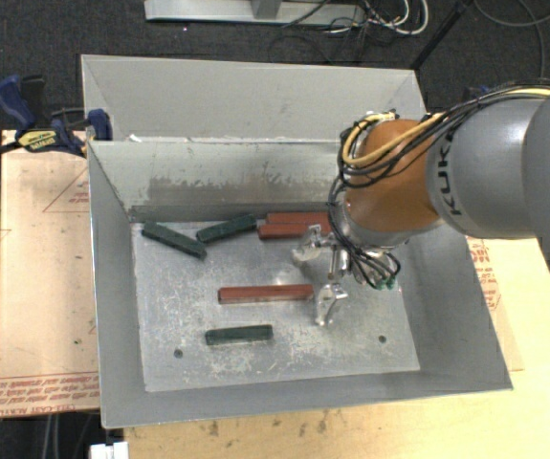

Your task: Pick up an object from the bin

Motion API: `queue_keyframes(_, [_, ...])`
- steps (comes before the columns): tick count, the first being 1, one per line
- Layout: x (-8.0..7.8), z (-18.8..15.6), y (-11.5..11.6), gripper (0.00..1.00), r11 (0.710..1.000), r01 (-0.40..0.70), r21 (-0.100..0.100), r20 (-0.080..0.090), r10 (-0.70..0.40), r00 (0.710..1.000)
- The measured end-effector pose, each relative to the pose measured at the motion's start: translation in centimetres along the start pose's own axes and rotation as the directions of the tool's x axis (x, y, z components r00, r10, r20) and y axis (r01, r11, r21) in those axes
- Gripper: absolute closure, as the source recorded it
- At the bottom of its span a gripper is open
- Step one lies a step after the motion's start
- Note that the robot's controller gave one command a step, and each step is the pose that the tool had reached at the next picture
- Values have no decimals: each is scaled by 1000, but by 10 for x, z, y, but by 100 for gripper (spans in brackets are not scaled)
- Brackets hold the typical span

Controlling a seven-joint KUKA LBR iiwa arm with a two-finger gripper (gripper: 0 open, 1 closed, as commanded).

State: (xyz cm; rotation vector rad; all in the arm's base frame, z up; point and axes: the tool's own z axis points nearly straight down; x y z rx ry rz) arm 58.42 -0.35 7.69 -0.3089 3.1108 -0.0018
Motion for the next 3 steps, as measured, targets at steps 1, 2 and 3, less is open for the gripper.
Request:
queue_keyframes(1, [-27,-2,27,100,995,-97,5,-1,97,995])
queue_keyframes(2, [-27,-2,27,100,995,-97,5,-1,97,995])
queue_keyframes(3, [-76,-157,26,100,988,151,-2,-3,-151,988])
